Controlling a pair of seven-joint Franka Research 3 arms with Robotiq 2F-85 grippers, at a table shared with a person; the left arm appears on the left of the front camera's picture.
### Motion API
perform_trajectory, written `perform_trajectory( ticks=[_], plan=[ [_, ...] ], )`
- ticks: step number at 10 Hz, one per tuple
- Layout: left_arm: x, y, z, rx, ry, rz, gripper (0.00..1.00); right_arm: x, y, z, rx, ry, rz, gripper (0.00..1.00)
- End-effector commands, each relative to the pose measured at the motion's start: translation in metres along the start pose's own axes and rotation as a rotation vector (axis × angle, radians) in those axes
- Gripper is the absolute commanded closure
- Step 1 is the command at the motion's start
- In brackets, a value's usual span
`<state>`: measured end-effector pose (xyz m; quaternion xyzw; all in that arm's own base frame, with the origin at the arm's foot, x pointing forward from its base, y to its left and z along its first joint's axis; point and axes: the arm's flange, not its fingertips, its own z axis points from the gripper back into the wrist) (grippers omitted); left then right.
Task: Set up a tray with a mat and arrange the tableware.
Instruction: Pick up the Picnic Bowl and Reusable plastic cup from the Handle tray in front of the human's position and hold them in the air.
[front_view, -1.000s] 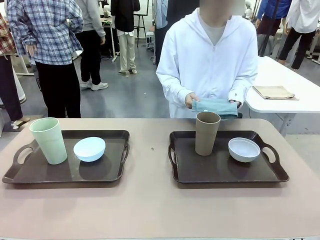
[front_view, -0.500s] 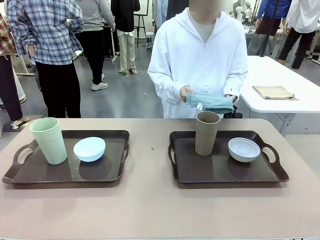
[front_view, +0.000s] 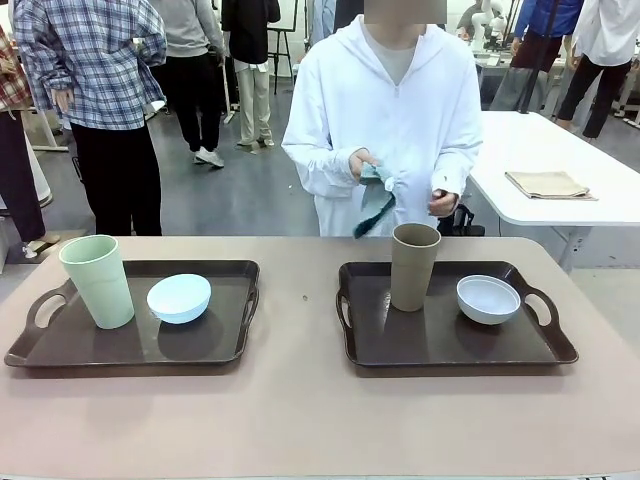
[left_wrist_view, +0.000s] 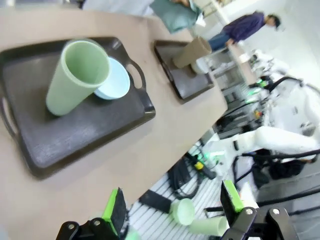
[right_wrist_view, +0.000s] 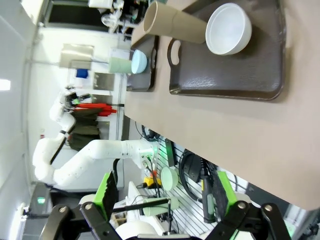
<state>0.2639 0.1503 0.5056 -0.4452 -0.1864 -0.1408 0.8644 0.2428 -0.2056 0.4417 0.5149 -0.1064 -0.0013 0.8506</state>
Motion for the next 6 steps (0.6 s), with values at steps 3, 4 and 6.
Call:
perform_trajectory(
  ticks=[3, 4, 6],
  plan=[
    [0.069, -0.074, -0.057, 0.202, 0.148, -0.340, 0.00, 0.040, 0.039, -0.041, -0.224, 0.048, -0.104, 0.00],
    [0.085, -0.098, -0.083, 0.220, 0.206, -0.448, 0.00, 0.049, 0.049, -0.060, -0.307, 0.052, -0.124, 0.00],
    [0.106, -0.131, -0.135, 0.234, 0.255, -0.586, 0.00, 0.053, 0.060, -0.091, -0.460, 0.057, -0.136, 0.00]
  ],
)
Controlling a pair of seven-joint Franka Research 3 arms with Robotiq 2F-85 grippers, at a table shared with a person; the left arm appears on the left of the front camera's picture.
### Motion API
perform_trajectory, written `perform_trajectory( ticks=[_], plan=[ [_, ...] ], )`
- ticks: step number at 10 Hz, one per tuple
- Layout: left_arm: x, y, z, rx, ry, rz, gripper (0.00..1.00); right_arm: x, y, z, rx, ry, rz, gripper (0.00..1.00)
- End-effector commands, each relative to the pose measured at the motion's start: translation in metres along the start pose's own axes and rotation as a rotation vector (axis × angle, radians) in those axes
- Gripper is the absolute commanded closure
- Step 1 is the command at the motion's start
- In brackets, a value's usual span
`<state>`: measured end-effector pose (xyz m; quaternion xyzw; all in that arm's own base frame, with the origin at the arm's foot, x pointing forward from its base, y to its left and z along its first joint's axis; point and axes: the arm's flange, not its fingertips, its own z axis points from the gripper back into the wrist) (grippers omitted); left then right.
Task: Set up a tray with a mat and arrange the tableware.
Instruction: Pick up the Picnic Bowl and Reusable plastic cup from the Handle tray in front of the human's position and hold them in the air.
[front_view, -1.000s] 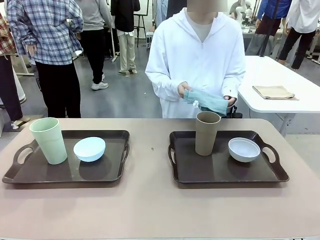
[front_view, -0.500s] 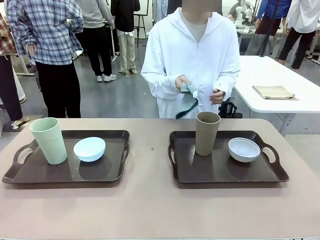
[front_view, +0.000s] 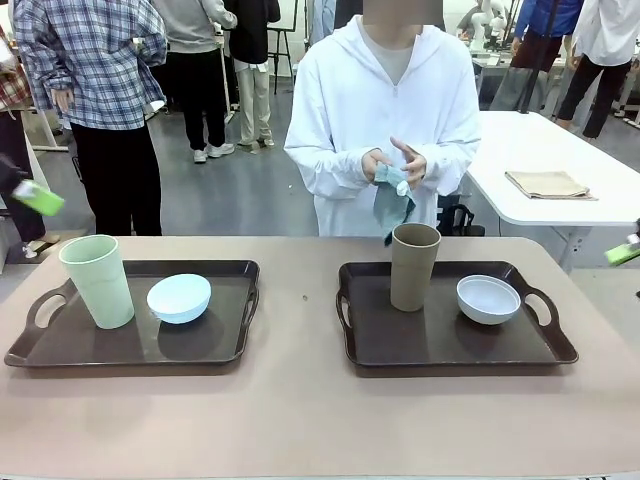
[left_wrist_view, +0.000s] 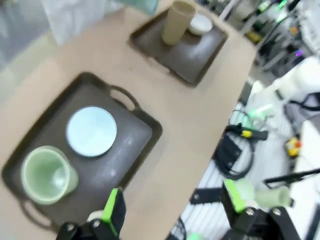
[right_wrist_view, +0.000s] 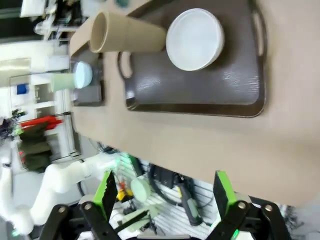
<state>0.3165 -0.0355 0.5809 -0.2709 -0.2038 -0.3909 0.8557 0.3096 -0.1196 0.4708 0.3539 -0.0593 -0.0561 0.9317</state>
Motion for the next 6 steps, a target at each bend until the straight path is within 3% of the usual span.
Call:
perform_trajectory(
  ticks=[1, 3, 6],
  plan=[
    [0.029, 0.005, -0.032, 0.065, 0.042, -0.107, 0.00, -0.005, 0.011, -0.029, -0.158, 0.014, -0.043, 0.00],
    [0.063, 0.002, -0.082, 0.112, 0.084, -0.179, 0.00, 0.002, 0.017, -0.053, -0.270, -0.022, -0.062, 0.00],
    [0.096, -0.004, -0.151, 0.134, 0.061, -0.226, 0.00, 0.010, 0.019, -0.074, -0.311, -0.026, -0.076, 0.00]
  ],
)
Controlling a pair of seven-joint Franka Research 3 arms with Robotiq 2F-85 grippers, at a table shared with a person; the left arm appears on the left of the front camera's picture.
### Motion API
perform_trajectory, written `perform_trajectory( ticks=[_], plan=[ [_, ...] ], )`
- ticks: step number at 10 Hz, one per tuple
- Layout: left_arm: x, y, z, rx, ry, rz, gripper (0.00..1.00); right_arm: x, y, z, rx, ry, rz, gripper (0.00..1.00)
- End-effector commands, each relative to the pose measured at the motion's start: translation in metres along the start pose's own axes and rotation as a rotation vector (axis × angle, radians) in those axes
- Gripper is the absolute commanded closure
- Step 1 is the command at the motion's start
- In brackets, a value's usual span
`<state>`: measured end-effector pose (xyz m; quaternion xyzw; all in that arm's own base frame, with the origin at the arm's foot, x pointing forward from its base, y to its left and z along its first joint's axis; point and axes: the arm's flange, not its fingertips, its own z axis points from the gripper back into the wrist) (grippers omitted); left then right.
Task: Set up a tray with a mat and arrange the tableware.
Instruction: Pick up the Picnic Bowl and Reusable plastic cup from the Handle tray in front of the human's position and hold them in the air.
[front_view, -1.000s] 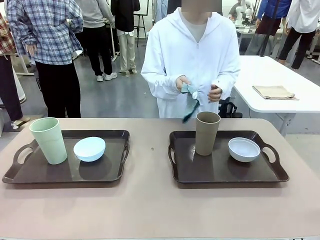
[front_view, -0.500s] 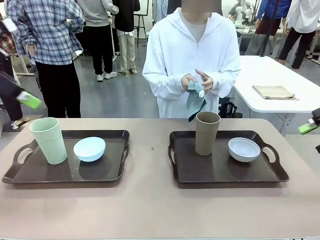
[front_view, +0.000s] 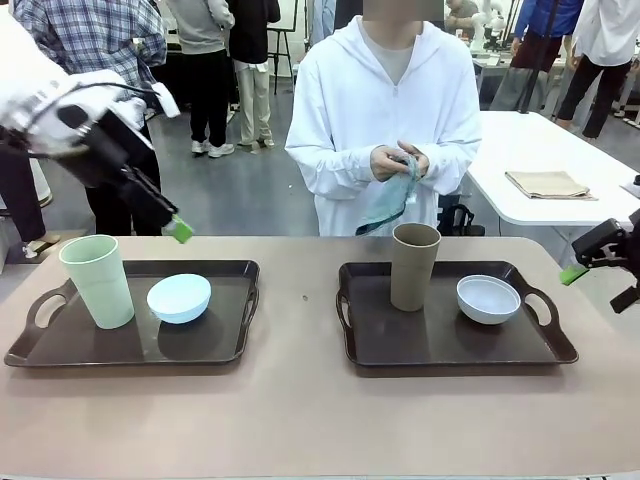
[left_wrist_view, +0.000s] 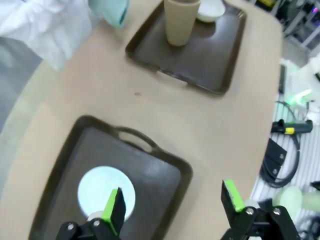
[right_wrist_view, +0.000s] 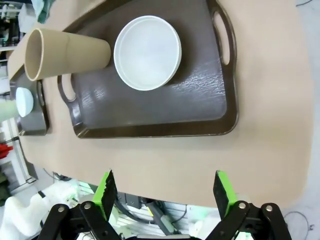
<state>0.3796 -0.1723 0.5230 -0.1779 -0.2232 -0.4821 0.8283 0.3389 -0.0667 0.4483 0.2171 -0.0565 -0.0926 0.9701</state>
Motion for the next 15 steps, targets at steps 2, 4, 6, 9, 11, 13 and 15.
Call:
perform_trajectory(
  ticks=[2, 4, 6, 9, 11, 13, 15],
  plan=[
    [0.022, 0.007, -0.033, 0.042, -0.021, -0.002, 0.00, -0.004, -0.010, -0.020, 0.010, 0.019, -0.042, 0.00],
    [0.010, 0.001, -0.019, 0.015, -0.005, -0.011, 0.00, 0.004, -0.004, -0.010, 0.005, 0.017, -0.019, 0.00],
    [0.010, 0.001, -0.019, 0.015, -0.005, -0.011, 0.00, 0.004, -0.004, -0.010, 0.005, 0.017, -0.019, 0.00],
    [0.033, 0.013, -0.040, -0.024, -0.030, -0.124, 0.00, 0.015, 0.007, -0.021, 0.010, 0.069, -0.001, 0.00],
    [0.077, 0.018, -0.075, -0.067, -0.056, -0.321, 0.00, 0.032, 0.026, -0.038, -0.027, 0.073, -0.018, 0.00],
    [0.104, 0.016, -0.111, -0.097, -0.074, -0.441, 0.00, 0.039, 0.034, -0.052, -0.058, 0.090, -0.019, 0.00],
    [0.141, 0.020, -0.149, -0.178, -0.144, -0.506, 0.00, 0.043, 0.038, -0.064, -0.096, 0.090, -0.020, 0.00]
  ],
)
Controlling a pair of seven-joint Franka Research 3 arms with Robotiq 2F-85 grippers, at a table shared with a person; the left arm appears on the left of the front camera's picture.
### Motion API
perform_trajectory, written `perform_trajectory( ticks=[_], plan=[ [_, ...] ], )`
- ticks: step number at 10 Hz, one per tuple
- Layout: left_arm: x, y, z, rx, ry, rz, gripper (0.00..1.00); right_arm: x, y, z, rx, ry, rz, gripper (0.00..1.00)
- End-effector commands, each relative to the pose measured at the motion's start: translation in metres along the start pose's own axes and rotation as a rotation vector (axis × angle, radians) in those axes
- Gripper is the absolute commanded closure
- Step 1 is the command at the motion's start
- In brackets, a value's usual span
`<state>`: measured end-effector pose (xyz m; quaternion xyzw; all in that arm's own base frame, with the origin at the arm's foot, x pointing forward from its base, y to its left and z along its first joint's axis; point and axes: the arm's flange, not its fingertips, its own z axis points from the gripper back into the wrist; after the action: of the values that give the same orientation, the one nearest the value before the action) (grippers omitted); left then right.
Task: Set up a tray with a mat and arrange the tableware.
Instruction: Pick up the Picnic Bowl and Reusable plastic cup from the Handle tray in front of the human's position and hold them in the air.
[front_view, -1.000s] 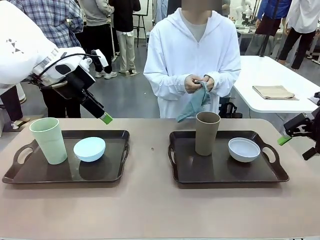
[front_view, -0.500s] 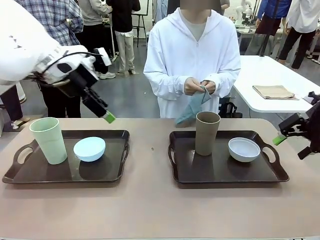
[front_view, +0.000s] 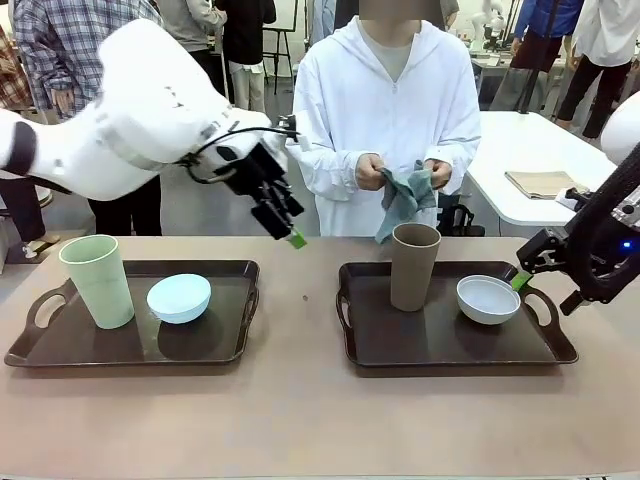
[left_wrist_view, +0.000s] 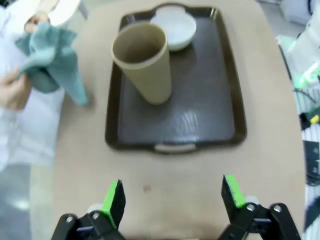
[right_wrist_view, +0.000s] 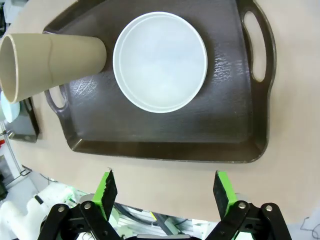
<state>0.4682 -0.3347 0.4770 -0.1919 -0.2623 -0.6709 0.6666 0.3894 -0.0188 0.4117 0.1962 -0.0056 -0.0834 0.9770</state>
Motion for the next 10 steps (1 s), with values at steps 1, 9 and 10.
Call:
perform_trajectory(
  ticks=[1, 9, 10],
  plan=[
    [0.011, 0.023, -0.023, -0.048, -0.079, -0.055, 0.00, 0.004, 0.011, -0.010, -0.062, -0.015, -0.027, 0.00],
    [0.031, 0.035, -0.062, -0.054, -0.105, -0.043, 0.00, 0.009, 0.018, -0.021, -0.094, -0.031, -0.018, 0.00],
    [0.032, 0.039, -0.069, -0.063, -0.116, -0.038, 0.00, 0.019, 0.016, -0.021, -0.084, -0.033, -0.042, 0.00]
  ],
)
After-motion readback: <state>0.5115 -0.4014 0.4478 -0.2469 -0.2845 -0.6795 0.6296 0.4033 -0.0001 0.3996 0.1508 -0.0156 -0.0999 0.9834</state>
